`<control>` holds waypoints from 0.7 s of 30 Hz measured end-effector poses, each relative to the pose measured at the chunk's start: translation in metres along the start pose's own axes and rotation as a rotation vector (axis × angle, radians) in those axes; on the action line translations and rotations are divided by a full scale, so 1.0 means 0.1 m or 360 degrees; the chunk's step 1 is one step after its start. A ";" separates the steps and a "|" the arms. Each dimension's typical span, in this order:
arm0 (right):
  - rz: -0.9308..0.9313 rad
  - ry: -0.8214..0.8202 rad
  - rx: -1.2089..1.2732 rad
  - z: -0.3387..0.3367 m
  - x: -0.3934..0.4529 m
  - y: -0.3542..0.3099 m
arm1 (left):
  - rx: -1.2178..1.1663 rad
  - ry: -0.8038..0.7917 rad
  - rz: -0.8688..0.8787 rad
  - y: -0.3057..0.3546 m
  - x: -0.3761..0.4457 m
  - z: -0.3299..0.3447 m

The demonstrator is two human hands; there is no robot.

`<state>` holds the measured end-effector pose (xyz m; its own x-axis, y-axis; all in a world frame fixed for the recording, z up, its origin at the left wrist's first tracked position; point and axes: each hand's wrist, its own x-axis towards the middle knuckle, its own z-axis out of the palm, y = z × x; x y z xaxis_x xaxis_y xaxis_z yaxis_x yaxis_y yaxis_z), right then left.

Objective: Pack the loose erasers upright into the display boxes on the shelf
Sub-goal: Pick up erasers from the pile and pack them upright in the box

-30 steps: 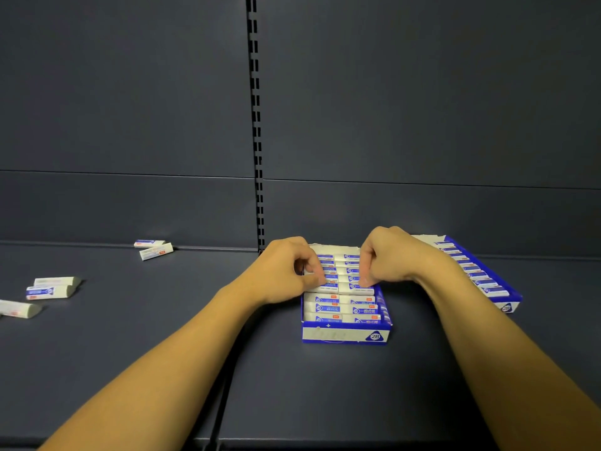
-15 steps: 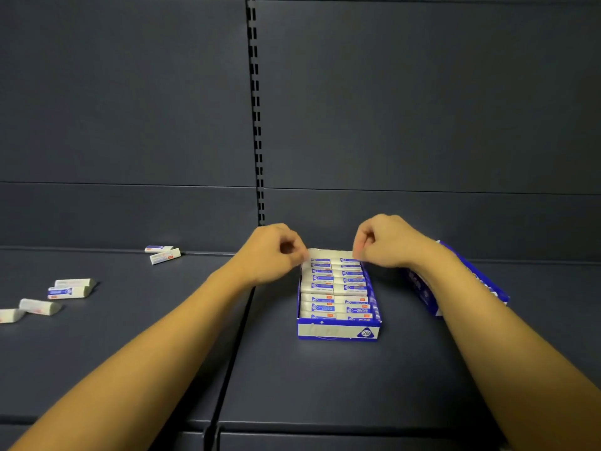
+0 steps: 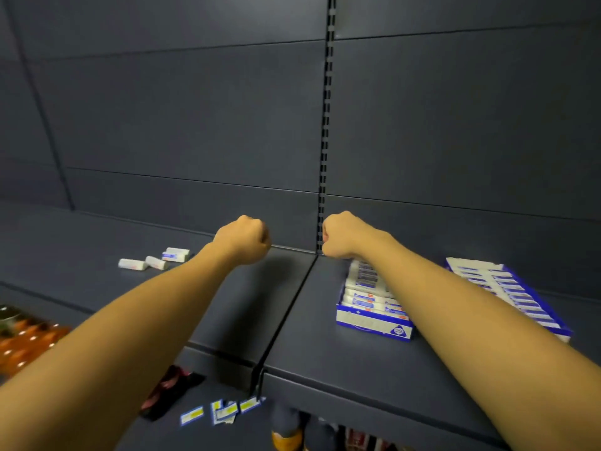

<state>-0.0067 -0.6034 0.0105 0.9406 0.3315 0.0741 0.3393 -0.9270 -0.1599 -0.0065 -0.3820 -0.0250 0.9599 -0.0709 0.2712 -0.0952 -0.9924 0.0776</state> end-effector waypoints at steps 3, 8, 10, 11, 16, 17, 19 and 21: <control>-0.0039 -0.0027 -0.0002 0.06 0.02 -0.25 | 0.0041 0.0005 -0.0143 -0.26 -0.18 -0.10; -0.0072 -0.0065 -0.0104 0.13 -0.01 -0.69 | 0.0037 0.0056 -0.0259 -0.69 -0.45 -0.28; -0.0069 -0.0069 -0.0114 0.16 0.01 -0.86 | 0.0032 0.0045 -0.0263 -0.89 -0.54 -0.34; -0.0062 -0.0068 -0.0111 0.17 0.02 -0.95 | 0.0027 0.0039 -0.0265 -0.99 -0.58 -0.35; -0.0014 -0.0033 -0.0128 0.26 0.08 -1.49 | 0.0000 0.0026 -0.0290 -1.56 -0.74 -0.44; 0.0000 -0.0031 -0.0127 0.29 0.09 -1.61 | -0.0020 0.0035 -0.0289 -1.68 -0.76 -0.45; 0.0022 -0.0010 -0.0112 0.34 0.13 -1.84 | -0.0070 0.0038 -0.0285 -1.93 -0.80 -0.49; 0.0041 0.0042 -0.0106 0.39 0.16 -2.06 | -0.0099 0.0032 -0.0264 -2.14 -0.84 -0.53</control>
<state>-0.0606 -0.4004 0.0061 0.9480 0.3033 0.0965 0.3122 -0.9451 -0.0963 -0.0809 -0.1580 -0.0134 0.9583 0.0963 0.2689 0.0475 -0.9821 0.1822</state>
